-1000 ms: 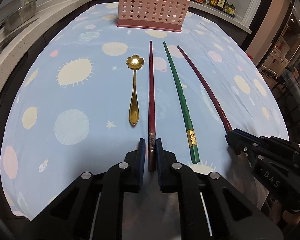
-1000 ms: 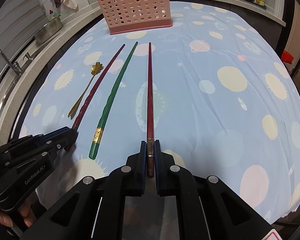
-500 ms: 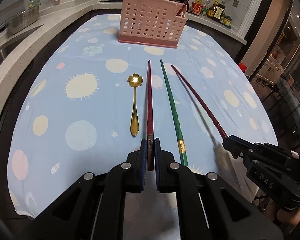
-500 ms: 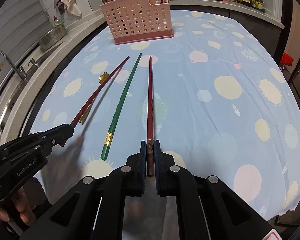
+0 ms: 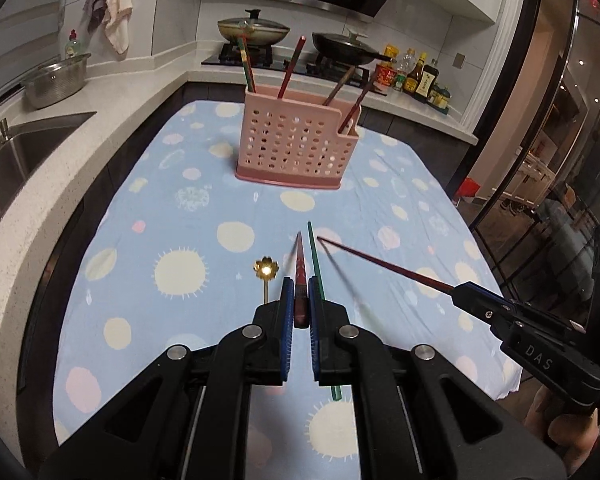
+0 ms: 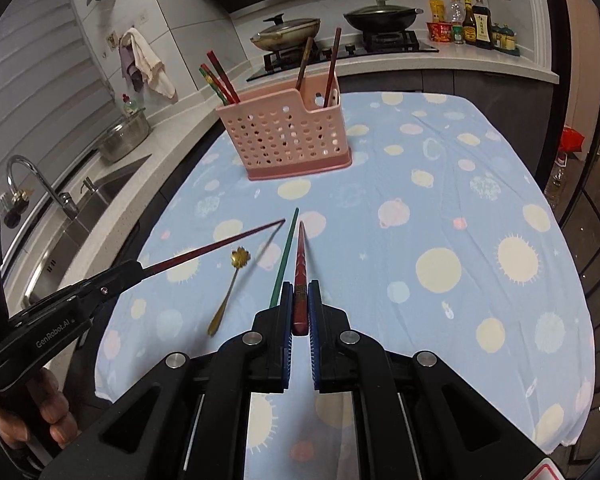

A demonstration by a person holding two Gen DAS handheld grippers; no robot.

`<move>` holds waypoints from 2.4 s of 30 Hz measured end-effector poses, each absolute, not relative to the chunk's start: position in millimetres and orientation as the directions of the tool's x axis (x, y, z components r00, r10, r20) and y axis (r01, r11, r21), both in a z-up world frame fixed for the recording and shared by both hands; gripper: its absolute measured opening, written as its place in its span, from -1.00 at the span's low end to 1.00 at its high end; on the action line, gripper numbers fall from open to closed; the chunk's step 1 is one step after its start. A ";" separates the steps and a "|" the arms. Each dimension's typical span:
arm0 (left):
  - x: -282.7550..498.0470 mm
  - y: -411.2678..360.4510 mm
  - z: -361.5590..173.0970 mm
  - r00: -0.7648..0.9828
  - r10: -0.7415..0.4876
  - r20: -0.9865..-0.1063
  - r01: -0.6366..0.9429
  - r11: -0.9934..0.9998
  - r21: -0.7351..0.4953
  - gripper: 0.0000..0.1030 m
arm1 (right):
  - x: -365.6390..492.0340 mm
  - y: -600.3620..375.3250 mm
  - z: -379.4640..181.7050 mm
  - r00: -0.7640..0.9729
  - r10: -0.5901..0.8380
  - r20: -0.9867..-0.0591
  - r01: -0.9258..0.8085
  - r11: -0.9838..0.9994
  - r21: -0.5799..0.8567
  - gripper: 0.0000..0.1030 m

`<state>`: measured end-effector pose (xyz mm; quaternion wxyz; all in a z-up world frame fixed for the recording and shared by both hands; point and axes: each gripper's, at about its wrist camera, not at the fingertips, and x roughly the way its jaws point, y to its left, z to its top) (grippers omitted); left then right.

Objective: Organize utensils
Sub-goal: 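Lift both dark-red chopsticks and carry them over the pink holder, then lower both chopsticks into the holder and open both tools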

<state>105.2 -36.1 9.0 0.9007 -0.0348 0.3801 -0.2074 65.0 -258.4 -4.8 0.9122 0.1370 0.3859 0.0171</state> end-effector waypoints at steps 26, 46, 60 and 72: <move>208.0 -39.1 143.0 0.805 -0.426 -0.413 0.376 0.905 -0.200 -0.87 | 166.2 -297.0 115.1 0.866 0.147 -0.478 0.014 0.949 0.316 -0.87; 308.9 -48.8 222.4 0.898 -0.356 -0.256 0.332 0.934 -0.135 -0.87 | 288.2 -289.8 185.7 0.928 0.132 -0.350 -0.034 0.962 0.272 -0.87; 348.2 -61.5 177.4 0.861 -0.367 -0.352 0.330 0.930 -0.161 -0.87 | 332.9 -284.2 134.6 0.879 0.119 -0.461 0.001 0.968 0.252 -0.87; 359.5 -66.6 144.2 0.824 -0.363 -0.435 0.315 0.932 -0.181 -0.84 | 341.0 -282.6 108.3 0.850 0.106 -0.516 0.023 0.971 0.238 -0.84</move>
